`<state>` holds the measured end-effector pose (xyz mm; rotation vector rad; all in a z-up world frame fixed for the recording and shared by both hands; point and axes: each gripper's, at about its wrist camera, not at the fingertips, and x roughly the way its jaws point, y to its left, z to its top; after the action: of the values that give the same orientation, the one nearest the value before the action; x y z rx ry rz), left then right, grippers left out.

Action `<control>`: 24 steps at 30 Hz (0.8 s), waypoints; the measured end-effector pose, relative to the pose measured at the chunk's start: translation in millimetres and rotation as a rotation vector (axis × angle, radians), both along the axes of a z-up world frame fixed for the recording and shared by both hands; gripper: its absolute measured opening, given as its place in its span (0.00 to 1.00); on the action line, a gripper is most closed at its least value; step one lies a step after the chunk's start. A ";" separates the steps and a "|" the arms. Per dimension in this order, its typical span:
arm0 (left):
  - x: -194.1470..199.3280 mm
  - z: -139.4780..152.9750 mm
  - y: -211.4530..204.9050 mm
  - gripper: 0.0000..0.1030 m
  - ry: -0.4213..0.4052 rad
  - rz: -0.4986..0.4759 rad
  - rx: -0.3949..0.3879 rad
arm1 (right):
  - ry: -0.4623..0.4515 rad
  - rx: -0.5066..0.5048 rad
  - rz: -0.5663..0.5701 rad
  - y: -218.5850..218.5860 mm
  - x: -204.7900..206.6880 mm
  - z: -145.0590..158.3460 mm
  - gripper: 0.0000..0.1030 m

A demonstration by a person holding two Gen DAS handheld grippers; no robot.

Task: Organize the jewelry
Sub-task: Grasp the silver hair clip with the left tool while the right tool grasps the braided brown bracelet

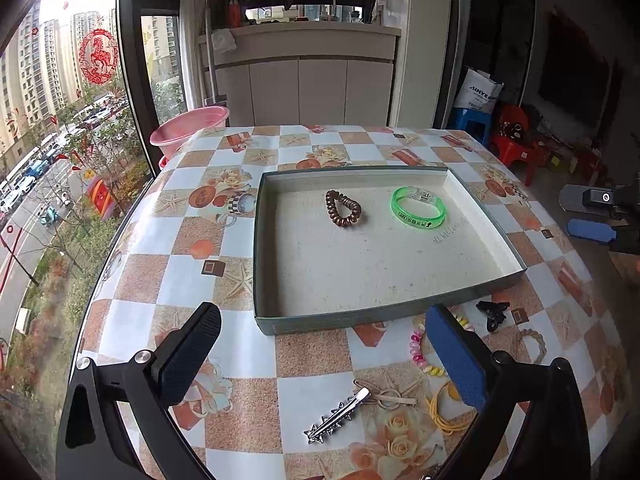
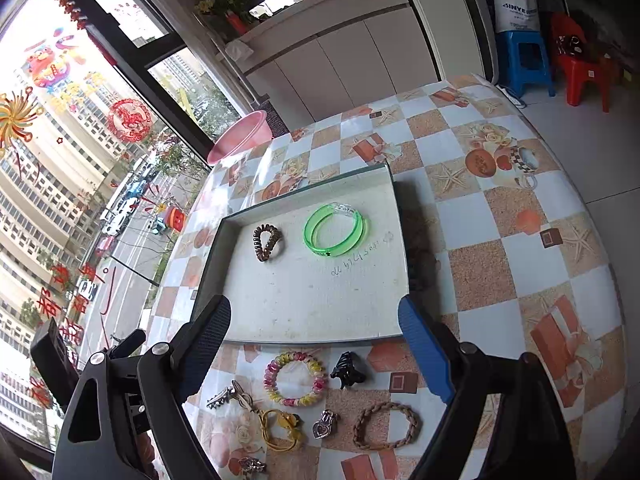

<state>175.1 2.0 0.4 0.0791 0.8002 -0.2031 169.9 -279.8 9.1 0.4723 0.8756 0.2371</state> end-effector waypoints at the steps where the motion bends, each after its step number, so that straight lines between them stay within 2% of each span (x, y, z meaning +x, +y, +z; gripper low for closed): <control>1: -4.5 -2.9 1.6 1.00 0.000 -0.001 0.010 | 0.006 -0.016 0.005 2.4 -5.9 -1.1 0.85; 9: -36.9 -36.7 8.6 1.00 0.039 -0.026 0.069 | 0.053 -0.093 0.046 18.3 -45.3 -25.2 0.85; 16: -43.2 -67.8 9.5 1.00 0.099 -0.027 0.101 | 0.147 -0.180 0.005 14.5 -68.7 -64.6 0.85; 19: -44.0 -74.1 8.2 1.00 0.104 -0.026 0.118 | 0.174 -0.246 -0.028 10.9 -74.6 -76.9 0.85; 24: -40.4 -77.5 4.5 1.00 0.095 -0.045 0.144 | 0.197 -0.281 -0.048 6.1 -76.2 -89.5 0.85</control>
<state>134.7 6.4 -77.1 0.2248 0.9073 -0.1930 93.7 -273.7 -80.4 0.2560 1.0706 0.0216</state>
